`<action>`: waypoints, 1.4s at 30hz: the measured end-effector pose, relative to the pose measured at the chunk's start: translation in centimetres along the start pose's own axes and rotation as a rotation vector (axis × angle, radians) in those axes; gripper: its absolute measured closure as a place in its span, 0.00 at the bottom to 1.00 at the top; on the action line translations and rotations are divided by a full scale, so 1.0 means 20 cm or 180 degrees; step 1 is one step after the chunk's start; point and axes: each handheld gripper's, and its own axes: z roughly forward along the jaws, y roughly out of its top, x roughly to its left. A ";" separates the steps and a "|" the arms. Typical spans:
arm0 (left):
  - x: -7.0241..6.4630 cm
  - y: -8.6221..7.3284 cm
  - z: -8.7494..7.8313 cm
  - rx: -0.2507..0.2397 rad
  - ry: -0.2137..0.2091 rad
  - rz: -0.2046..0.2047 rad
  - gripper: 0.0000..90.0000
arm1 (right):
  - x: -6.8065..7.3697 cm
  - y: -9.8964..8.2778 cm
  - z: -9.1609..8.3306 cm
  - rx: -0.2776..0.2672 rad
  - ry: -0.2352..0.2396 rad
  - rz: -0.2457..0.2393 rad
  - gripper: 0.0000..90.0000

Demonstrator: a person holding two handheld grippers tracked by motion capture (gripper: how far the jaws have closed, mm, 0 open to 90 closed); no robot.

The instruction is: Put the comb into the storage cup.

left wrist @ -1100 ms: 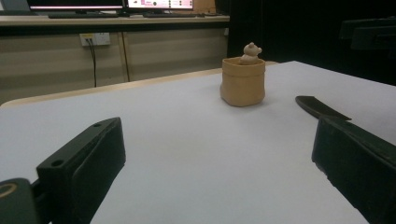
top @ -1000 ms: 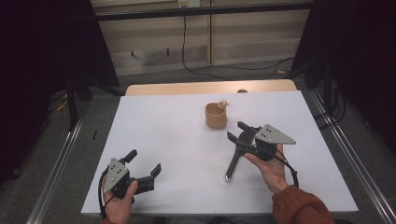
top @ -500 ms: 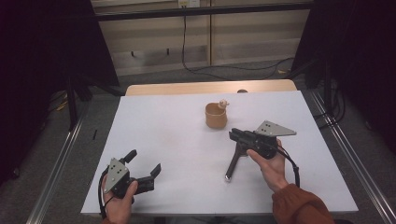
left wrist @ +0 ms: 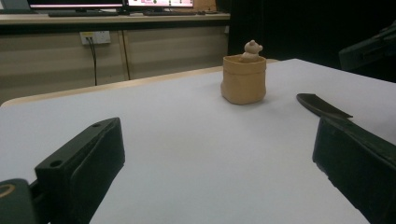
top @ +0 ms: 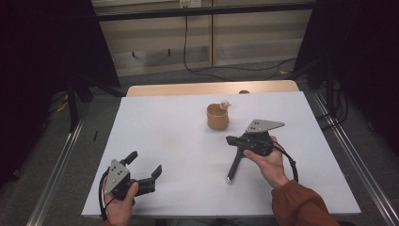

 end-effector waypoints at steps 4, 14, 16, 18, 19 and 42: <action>0.00 0.00 0.00 -0.0002 0.0014 -0.0018 0.03 | 0.00 -0.01 0.03 0.0232 0.0010 0.0024 1.00; 0.00 0.00 0.00 0.0016 0.0025 -0.0001 0.03 | 0.01 -0.01 0.07 0.0648 0.0147 0.0061 1.00; 0.00 0.00 0.00 0.0009 0.0024 -0.0007 0.03 | 0.01 -0.02 0.08 0.0726 0.0194 0.0076 1.00; 0.00 0.00 0.00 0.0005 0.0019 -0.0023 0.03 | 0.02 -0.02 0.09 0.0823 0.0235 0.0088 1.00; 0.00 0.00 0.00 0.0013 0.0021 -0.0020 0.03 | 0.02 -0.02 0.09 0.0838 0.0253 0.0079 1.00; 0.00 0.00 0.00 0.0012 0.0020 -0.0021 0.03 | 0.07 -0.07 0.17 0.1496 0.0513 0.0090 1.00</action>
